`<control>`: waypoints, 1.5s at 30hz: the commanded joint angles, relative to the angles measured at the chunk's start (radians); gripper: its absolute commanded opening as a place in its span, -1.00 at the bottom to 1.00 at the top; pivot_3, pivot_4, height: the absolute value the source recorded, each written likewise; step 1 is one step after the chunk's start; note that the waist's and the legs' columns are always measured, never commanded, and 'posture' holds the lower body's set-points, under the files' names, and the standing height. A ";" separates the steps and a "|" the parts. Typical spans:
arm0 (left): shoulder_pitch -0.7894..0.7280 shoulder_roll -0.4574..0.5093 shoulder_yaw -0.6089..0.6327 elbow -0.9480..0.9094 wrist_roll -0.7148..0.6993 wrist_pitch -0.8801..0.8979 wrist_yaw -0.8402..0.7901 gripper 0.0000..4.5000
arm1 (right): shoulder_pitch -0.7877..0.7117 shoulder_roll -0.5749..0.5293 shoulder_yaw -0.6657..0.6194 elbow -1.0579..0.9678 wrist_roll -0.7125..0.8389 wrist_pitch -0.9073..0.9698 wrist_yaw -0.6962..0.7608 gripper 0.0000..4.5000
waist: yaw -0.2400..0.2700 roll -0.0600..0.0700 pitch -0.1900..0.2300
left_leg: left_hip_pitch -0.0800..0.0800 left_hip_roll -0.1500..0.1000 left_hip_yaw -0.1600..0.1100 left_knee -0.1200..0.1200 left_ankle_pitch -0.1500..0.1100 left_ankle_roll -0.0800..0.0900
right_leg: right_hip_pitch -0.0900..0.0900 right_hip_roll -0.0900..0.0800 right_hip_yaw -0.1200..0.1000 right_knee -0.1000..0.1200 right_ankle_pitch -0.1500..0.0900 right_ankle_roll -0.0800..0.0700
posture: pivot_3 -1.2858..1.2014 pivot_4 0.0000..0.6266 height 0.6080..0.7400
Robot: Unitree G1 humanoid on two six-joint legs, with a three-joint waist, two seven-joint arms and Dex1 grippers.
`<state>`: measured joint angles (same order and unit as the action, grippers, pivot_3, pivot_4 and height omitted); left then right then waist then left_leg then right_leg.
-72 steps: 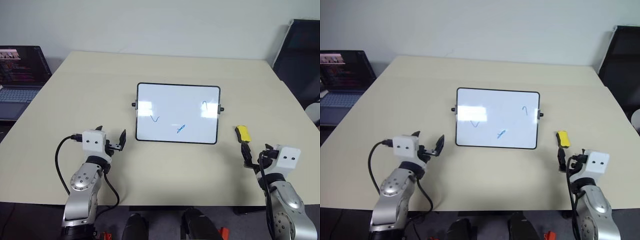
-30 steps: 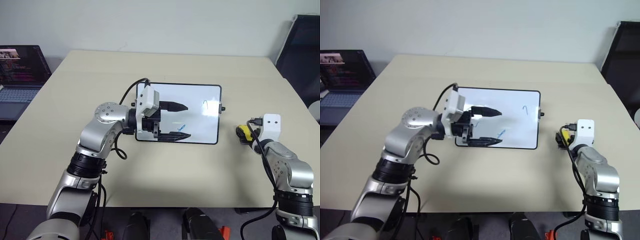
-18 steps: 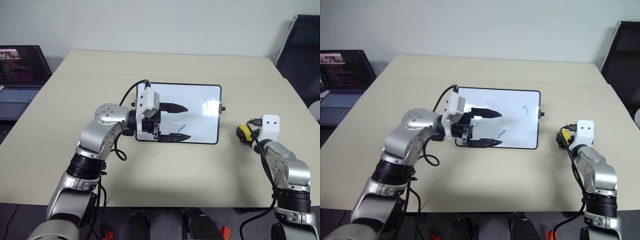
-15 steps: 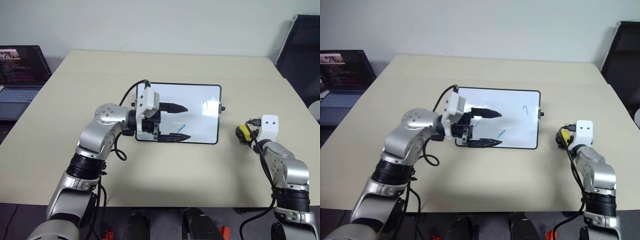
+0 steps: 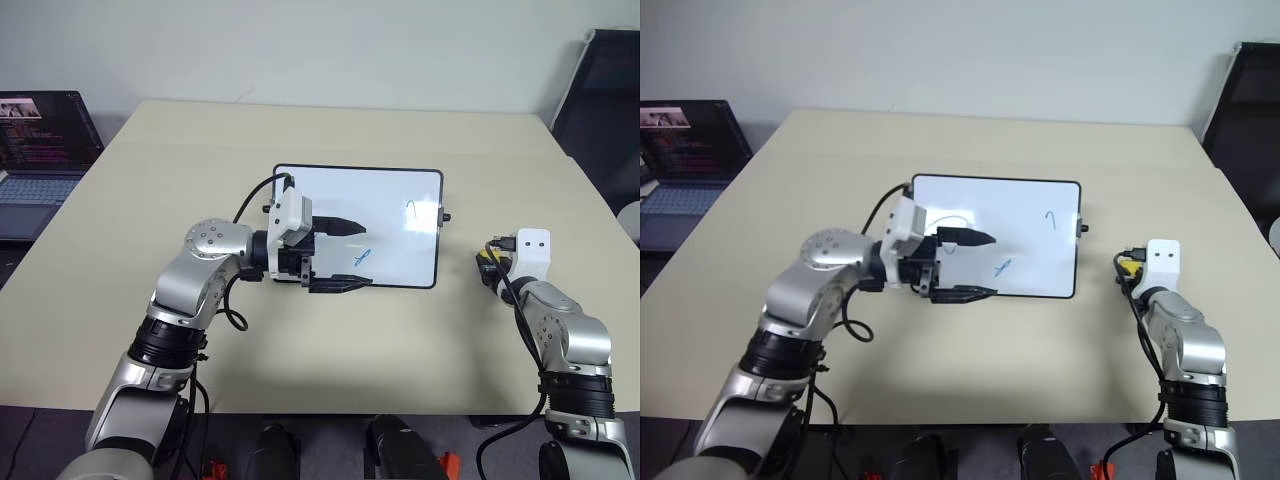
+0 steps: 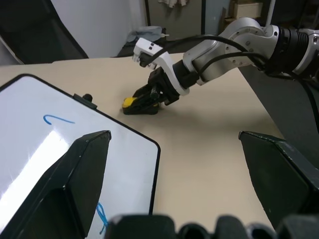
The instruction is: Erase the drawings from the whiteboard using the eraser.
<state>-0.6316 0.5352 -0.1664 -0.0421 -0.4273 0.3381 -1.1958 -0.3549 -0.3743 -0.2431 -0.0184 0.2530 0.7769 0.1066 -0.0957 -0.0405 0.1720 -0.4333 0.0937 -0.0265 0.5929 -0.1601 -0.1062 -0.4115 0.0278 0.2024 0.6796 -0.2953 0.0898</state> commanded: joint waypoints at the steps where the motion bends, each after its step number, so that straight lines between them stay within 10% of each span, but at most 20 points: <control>1: 0.018 0.034 0.034 -0.044 0.034 -0.006 0.045 1.00 | 0.011 -0.007 -0.004 -0.073 -0.003 -0.010 0.008 -0.46 | 0.000 0.000 0.000 | 0.000 0.000 0.000 0.000 0.000 0.000 | 0.000 0.000 0.000 0.000 0.000 0.000 | 0.03 -0.52 1.00; 16: 0.049 -0.037 0.087 -0.176 0.060 0.173 0.388 1.00 | 0.093 -0.020 0.143 -0.628 0.008 0.152 0.025 -0.46 | 0.006 0.001 0.000 | 0.000 0.000 -0.001 0.002 0.000 0.000 | 0.001 0.000 0.000 0.001 -0.001 -0.001 | 0.03 -0.52 1.00; 33: 0.027 -0.003 0.075 -0.171 0.019 0.234 0.315 1.00 | -0.300 0.014 0.351 -0.223 -0.146 -0.031 0.069 -0.46 | 0.006 0.001 0.000 | 0.000 0.000 0.000 0.000 0.000 0.000 | 0.000 0.000 -0.001 0.000 0.000 0.000 | 0.03 -0.52 1.00; 45: 0.064 0.015 0.096 -0.178 0.027 0.226 0.312 1.00 | -0.176 -0.036 0.405 -0.189 -0.212 0.013 0.144 -0.46 | 0.006 0.000 0.000 | 0.001 0.000 -0.002 0.002 0.000 0.000 | 0.002 0.000 -0.001 0.001 0.000 0.000 | 0.03 -0.52 1.00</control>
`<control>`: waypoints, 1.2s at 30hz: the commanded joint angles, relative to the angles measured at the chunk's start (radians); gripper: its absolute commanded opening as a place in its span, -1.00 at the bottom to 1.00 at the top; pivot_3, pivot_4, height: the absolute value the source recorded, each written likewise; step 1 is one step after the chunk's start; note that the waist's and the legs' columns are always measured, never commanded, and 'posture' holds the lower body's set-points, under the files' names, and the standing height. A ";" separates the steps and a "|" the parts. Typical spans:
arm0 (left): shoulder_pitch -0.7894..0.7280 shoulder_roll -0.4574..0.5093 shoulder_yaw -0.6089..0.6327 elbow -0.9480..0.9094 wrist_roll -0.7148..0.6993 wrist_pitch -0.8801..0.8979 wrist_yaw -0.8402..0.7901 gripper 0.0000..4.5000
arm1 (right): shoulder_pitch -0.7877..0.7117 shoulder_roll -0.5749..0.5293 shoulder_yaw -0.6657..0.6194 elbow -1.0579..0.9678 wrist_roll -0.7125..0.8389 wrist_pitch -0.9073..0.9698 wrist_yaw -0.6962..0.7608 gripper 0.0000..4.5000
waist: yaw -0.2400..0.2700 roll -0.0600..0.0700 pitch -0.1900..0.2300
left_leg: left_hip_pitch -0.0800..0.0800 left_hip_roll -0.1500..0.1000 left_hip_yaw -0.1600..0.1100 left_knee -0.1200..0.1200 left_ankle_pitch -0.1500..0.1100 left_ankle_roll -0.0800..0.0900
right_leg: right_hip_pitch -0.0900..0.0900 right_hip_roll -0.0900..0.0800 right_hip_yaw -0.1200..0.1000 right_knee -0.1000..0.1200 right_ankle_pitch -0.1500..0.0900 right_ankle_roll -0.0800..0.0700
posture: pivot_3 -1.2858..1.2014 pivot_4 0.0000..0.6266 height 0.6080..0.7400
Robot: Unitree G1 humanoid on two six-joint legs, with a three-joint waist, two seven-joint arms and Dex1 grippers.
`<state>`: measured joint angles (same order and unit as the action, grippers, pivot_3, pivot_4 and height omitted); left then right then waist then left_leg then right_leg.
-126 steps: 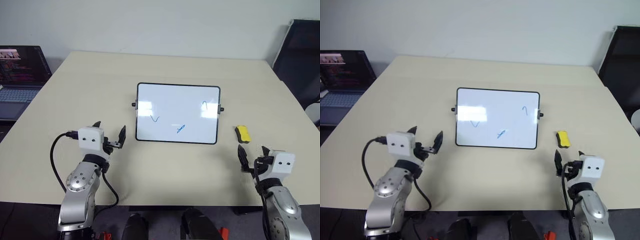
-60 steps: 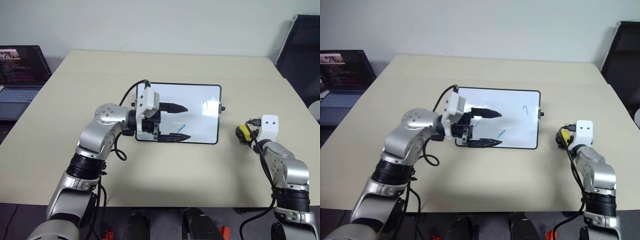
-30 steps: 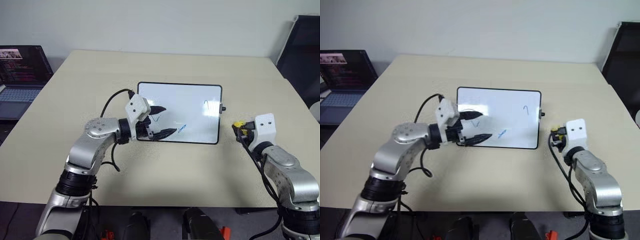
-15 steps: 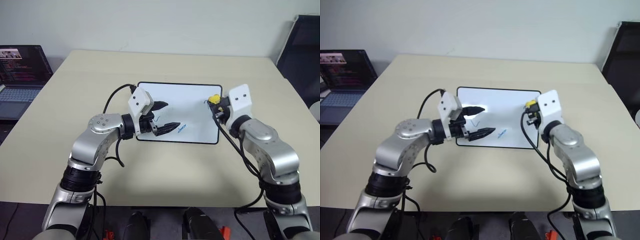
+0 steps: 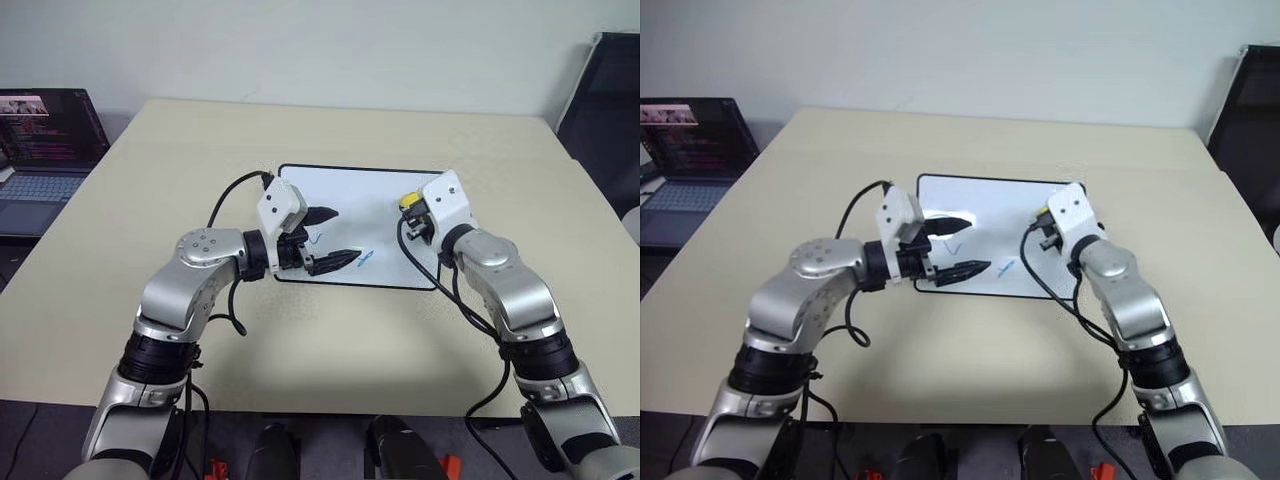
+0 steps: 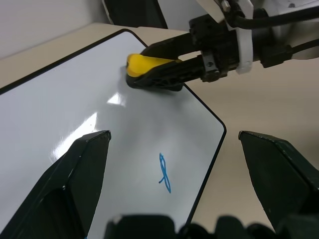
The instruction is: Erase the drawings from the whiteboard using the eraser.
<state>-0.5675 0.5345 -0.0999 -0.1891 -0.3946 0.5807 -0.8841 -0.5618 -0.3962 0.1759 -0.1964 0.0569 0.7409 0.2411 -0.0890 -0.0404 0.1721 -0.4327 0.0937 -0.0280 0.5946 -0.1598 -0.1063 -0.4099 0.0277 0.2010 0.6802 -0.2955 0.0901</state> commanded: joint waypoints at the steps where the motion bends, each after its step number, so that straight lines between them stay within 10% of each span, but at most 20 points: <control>1: 0.003 0.021 0.032 -0.028 -0.004 -0.020 0.001 1.00 | 0.038 -0.014 -0.017 -0.022 -0.014 0.057 0.011 -0.46 | 0.000 0.000 0.000 | 0.000 0.000 0.000 0.001 0.000 0.000 | 0.000 0.000 0.000 0.000 0.000 -0.001 | 0.03 -0.52 1.00; 17: 0.045 0.042 0.039 -0.024 0.001 -0.052 -0.006 1.00 | -0.131 0.024 -0.003 0.175 -0.109 -0.094 -0.014 -0.46 | -0.020 0.000 0.000 | 0.000 0.000 0.000 0.006 0.001 0.001 | 0.002 0.000 0.001 -0.001 0.002 -0.003 | 0.03 -0.52 1.00; 36: 0.104 0.098 0.113 -0.027 -0.048 -0.040 -0.044 1.00 | 0.052 -0.023 -0.037 -0.071 -0.139 -0.128 0.057 -0.46 | -0.026 0.000 0.000 | 0.000 0.000 0.001 0.009 0.001 0.001 | 0.002 0.000 0.002 0.000 0.002 -0.003 | 0.03 -0.52 1.00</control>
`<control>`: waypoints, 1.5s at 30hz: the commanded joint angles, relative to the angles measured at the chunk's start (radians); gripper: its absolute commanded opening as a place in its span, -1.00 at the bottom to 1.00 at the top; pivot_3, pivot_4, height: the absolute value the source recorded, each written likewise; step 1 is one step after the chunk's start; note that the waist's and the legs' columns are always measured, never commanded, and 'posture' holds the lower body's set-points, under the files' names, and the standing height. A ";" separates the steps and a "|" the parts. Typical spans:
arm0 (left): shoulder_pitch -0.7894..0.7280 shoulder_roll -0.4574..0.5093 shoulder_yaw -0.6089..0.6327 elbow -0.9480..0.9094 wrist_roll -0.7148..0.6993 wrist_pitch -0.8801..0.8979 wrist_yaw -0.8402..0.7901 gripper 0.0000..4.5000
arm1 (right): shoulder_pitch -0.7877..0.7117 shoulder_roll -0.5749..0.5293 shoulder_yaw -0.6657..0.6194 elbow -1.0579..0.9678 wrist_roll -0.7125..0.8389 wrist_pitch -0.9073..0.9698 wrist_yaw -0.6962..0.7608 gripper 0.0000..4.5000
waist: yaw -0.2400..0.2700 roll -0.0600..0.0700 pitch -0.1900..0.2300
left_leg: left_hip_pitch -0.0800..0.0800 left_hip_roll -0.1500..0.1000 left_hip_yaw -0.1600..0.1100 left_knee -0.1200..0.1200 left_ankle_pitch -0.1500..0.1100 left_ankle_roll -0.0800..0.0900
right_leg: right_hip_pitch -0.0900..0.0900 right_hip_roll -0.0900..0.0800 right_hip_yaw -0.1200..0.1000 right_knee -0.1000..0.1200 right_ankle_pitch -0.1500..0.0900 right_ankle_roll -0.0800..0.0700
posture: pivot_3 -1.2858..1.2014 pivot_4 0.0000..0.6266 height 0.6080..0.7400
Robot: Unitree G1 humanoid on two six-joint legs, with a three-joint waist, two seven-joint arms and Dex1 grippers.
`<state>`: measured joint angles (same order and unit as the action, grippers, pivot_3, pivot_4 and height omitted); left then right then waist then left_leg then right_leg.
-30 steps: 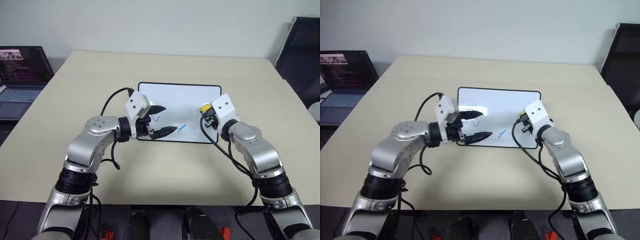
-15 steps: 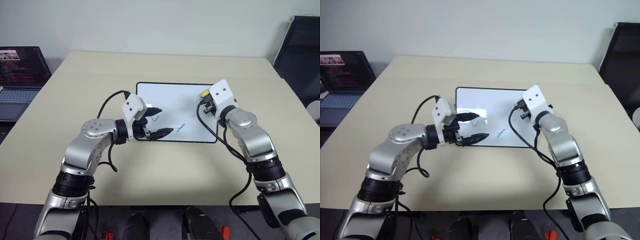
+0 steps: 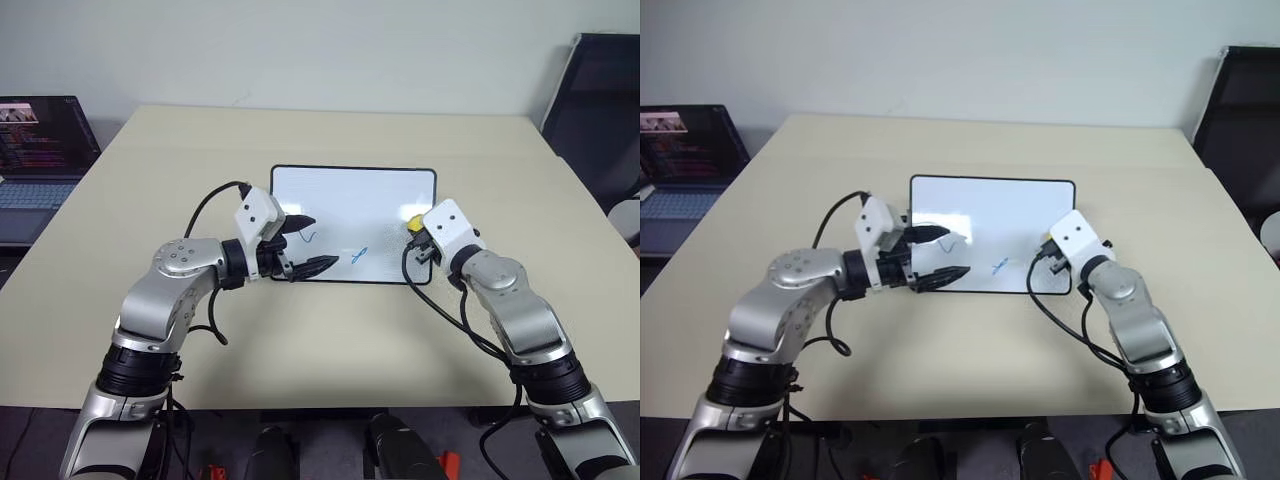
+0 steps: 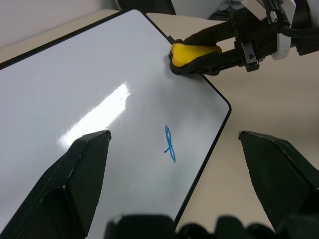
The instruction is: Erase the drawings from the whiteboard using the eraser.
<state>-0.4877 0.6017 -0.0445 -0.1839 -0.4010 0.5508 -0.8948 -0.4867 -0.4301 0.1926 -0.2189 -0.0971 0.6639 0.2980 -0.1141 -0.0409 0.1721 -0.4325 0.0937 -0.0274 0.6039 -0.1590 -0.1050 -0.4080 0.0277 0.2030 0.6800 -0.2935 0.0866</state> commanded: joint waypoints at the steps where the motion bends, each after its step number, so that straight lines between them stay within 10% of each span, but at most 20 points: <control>1: 0.043 0.045 0.073 -0.040 -0.056 -0.014 -0.052 1.00 | -0.017 0.020 -0.060 -0.071 0.033 -0.064 0.013 -0.46 | -0.002 0.000 0.000 | 0.000 0.000 0.000 -0.002 0.000 0.000 | -0.001 0.000 0.000 0.000 0.000 0.000 | 0.03 -0.52 1.00; 15: 0.307 0.189 0.174 -0.114 -0.081 -0.064 -0.132 1.00 | 0.242 -0.059 -0.129 -0.443 0.281 -0.012 0.239 -0.46 | 0.023 0.001 0.001 | -0.002 0.001 -0.001 -0.014 -0.003 -0.004 | -0.006 0.000 -0.004 0.000 -0.009 0.000 | 0.03 -0.52 1.00; 45: 0.306 0.178 0.127 -0.112 -0.057 -0.104 -0.115 1.00 | 0.210 -0.121 0.103 -0.373 0.113 -0.150 0.277 -0.46 | 0.024 -0.001 0.001 | -0.001 0.001 0.000 -0.011 -0.003 -0.004 | -0.005 -0.001 -0.005 0.000 -0.010 -0.006 | 0.03 -0.52 1.00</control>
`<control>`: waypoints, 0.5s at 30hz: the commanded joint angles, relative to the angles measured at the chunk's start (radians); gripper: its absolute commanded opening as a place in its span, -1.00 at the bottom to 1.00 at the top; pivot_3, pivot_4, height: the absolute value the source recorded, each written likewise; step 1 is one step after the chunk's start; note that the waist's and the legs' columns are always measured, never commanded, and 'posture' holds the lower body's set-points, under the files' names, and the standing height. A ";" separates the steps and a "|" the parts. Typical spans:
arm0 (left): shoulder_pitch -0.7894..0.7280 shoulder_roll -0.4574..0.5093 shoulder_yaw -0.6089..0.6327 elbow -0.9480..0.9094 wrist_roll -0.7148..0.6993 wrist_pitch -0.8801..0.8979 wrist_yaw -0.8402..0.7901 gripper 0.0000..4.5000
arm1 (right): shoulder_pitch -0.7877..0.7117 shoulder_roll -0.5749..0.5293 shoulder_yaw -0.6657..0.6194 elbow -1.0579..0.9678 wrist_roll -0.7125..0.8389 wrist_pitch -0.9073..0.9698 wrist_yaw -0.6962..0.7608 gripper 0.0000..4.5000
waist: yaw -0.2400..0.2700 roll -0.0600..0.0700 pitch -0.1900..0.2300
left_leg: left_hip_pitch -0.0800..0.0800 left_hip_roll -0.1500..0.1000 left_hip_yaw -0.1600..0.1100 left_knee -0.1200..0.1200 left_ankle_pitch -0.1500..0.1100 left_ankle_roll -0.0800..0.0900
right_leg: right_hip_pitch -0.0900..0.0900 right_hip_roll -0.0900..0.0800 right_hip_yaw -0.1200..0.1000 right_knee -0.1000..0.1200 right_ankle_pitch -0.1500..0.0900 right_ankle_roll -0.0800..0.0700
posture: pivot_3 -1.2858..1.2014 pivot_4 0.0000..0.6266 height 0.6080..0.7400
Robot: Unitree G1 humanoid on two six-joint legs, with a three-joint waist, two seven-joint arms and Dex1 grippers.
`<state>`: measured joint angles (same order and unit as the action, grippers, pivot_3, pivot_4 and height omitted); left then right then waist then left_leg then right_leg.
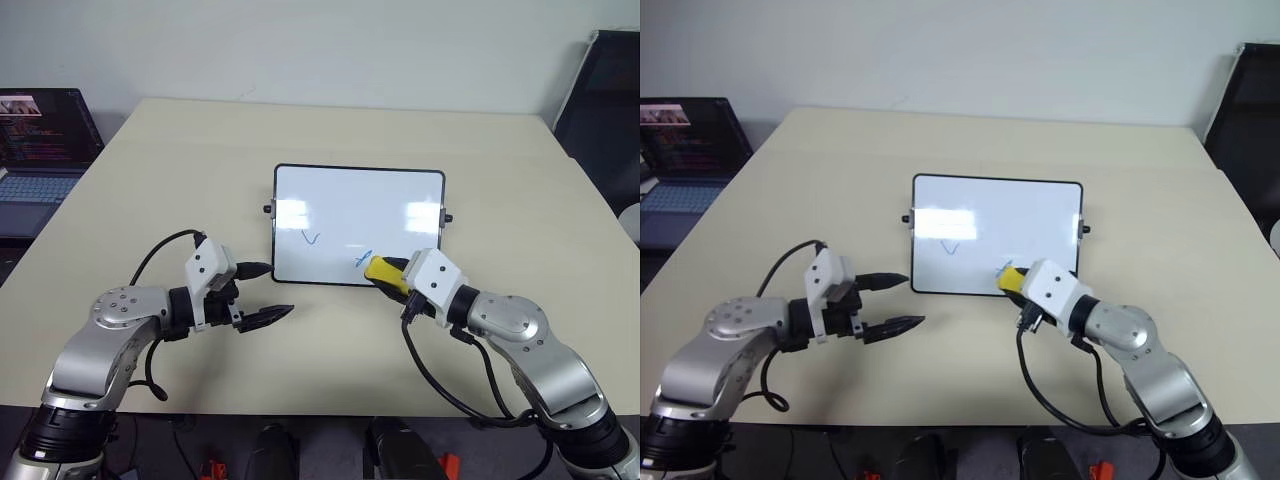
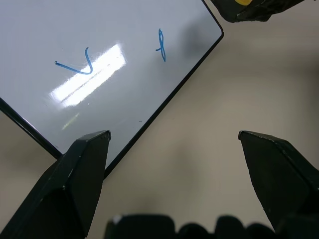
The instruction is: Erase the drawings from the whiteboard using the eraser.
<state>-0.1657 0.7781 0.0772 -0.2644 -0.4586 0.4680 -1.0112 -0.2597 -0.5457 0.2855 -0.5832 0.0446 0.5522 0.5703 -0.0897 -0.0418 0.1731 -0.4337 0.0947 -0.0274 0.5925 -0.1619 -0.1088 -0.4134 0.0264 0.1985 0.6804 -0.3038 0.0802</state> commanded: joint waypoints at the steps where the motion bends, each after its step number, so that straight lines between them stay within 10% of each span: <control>1: -0.017 0.003 0.005 -0.030 0.001 -0.022 0.000 1.00 | -0.019 -0.003 0.013 -0.006 -0.033 -0.042 0.004 -0.46 | 0.000 0.000 0.000 | 0.000 0.000 0.000 0.000 0.000 0.000 | 0.000 0.000 0.000 0.000 0.000 0.000 | 0.03 -0.52 1.00; 15: -0.071 0.010 -0.046 0.010 0.024 -0.041 -0.051 1.00 | -0.114 0.066 0.057 0.034 -0.062 0.131 0.027 -0.46 | 0.003 0.000 0.000 | 0.000 0.000 0.000 0.000 0.000 0.000 | 0.000 0.000 0.000 0.000 0.000 0.000 | 0.03 -0.52 1.00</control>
<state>-0.2148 0.7790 0.0272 -0.2412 -0.4350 0.4417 -1.0546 -0.3550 -0.4817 0.3788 -0.5013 -0.0470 0.6408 0.5886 -0.0868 -0.0418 0.1731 -0.4337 0.0947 -0.0278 0.5927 -0.1618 -0.1088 -0.4130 0.0264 0.1980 0.6810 -0.3037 0.0802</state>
